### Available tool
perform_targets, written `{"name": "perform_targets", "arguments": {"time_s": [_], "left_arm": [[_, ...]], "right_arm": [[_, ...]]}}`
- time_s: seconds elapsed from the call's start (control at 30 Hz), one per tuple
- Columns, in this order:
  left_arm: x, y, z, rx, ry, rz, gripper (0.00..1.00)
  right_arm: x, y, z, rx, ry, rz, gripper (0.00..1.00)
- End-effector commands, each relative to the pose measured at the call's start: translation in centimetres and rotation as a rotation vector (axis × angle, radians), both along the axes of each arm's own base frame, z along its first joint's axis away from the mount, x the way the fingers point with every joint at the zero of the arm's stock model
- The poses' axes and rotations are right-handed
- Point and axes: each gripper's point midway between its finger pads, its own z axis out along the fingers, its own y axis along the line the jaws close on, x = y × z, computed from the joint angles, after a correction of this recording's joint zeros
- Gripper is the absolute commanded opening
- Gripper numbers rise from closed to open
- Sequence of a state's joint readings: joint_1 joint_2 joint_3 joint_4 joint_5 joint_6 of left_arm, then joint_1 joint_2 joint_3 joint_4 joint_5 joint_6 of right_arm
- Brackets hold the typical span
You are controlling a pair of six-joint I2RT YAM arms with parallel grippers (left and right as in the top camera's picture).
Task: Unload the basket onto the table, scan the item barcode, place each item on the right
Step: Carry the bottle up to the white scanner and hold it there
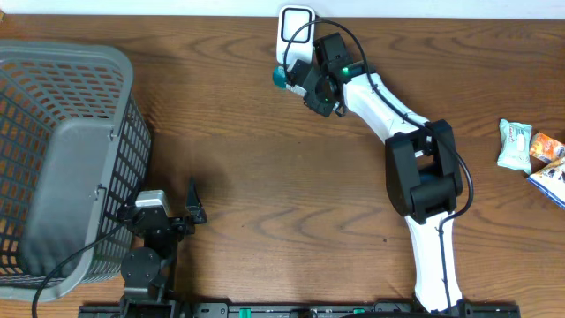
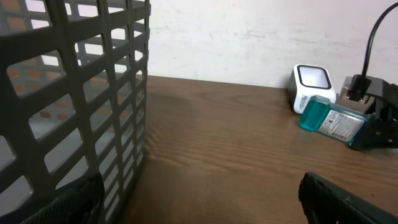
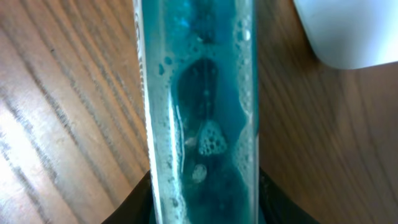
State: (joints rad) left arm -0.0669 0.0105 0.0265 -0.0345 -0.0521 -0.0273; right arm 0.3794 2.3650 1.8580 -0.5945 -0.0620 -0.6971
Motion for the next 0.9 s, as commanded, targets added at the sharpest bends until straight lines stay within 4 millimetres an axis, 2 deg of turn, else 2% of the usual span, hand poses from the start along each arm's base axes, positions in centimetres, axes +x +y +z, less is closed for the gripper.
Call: {"name": "perform_targets", "arguments": {"time_s": [0.0, 0.07, 0.17, 0.23, 0.3, 0.37, 0.53, 0.67, 0.87], "left_arm": [[-0.1, 0.4, -1.9, -0.002, 0.054, 0.022, 1.00], [-0.1, 0.4, -1.9, -0.002, 0.054, 0.022, 1.00], [-0.1, 0.4, -1.9, -0.002, 0.054, 0.022, 1.00], [-0.1, 0.4, -1.9, -0.002, 0.054, 0.022, 1.00], [-0.1, 0.4, -1.9, -0.002, 0.054, 0.022, 1.00], [-0.1, 0.4, -1.9, -0.002, 0.054, 0.022, 1.00], [-0.1, 0.4, -1.9, -0.002, 0.054, 0.022, 1.00], [-0.1, 0.4, -1.9, -0.002, 0.054, 0.022, 1.00], [-0.1, 0.4, -1.9, -0.002, 0.054, 0.022, 1.00]], "right_arm": [[-1.0, -1.3, -4.6, -0.120, 0.050, -0.033, 0.01], [0.6, -2.2, -4.0, -0.183, -0.033, -0.073, 0.01], [3.8, -3.5, -1.8, -0.288, -0.217, -0.162, 0.01], [7.0, -3.1, 1.9, -0.328, -0.439, -0.234, 0.01], [7.9, -2.2, 3.7, -0.351, -0.534, -0.237, 0.01], [8.2, -0.4, 5.3, -0.363, -0.611, -0.213, 0.01], [7.2, 2.1, 6.5, -0.342, -0.631, -0.179, 0.01], [7.2, 2.7, 8.4, -0.317, -0.665, -0.185, 0.01], [8.6, 3.7, 13.0, -0.217, -0.809, -0.240, 0.01]]}}
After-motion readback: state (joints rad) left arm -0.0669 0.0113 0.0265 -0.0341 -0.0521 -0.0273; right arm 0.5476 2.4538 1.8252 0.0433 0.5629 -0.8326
